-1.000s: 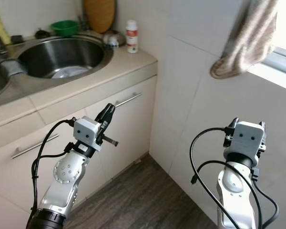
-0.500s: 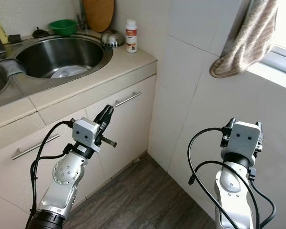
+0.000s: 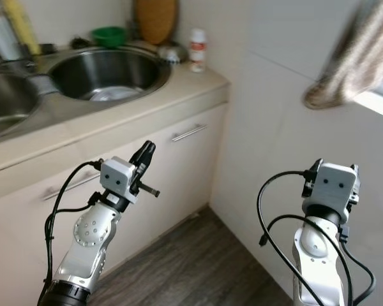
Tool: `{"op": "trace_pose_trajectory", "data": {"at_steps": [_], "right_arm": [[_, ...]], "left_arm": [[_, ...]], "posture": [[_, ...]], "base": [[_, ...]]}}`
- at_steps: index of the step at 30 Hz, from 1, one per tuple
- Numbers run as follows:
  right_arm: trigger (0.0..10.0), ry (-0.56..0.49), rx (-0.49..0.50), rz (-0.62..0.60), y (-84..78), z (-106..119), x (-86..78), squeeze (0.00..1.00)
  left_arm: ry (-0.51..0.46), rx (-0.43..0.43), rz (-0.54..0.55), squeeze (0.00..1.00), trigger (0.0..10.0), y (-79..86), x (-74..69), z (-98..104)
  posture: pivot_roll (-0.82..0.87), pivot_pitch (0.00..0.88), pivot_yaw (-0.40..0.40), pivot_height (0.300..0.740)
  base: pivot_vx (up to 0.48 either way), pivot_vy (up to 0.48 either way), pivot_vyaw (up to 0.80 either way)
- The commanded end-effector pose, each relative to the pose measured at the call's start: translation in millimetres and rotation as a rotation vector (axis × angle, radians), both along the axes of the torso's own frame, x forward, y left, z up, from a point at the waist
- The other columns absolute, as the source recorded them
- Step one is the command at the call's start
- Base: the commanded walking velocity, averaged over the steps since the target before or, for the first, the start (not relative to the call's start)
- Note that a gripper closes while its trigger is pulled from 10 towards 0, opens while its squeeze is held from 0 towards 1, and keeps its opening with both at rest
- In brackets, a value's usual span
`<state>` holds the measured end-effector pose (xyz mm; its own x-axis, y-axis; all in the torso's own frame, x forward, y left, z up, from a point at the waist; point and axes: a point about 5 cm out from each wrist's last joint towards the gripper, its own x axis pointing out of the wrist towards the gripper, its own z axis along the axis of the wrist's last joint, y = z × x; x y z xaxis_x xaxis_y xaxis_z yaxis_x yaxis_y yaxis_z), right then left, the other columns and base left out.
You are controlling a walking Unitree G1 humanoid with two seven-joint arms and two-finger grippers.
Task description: Kitchen organization
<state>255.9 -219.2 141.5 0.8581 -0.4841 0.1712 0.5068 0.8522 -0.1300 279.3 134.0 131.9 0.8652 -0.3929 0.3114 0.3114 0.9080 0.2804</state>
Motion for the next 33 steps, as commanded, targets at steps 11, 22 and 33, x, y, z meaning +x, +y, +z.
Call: {"op": "trace_pose_trajectory", "data": {"at_steps": [11, 22, 33], "right_arm": [[10.0, 0.004, -0.011, -0.036, -9.4, 0.3, -3.9, 0.00], [10.0, 0.002, -0.010, -0.042, -10.0, 0.2, -4.3, 0.00], [10.0, 0.002, -0.006, -0.042, -9.3, 0.0, -3.4, 0.00]], "left_arm": [[-0.010, 0.020, -0.030, 0.00, 10.0, -8.0, 0.2, 2.0], [-0.007, 0.022, -0.030, 0.00, 10.0, -8.0, 0.3, 1.7], [0.014, 0.000, -0.021, 0.00, 10.0, -6.3, 1.8, 1.0]], "posture": [[0.10, 0.000, -0.055, 0.740], [0.10, 0.000, -0.051, 0.740], [0.10, 0.000, -0.052, 0.740]], "base": [[0.000, 0.000, -0.44], [0.000, -0.421, -0.15], [0.000, -0.044, -0.07]]}}
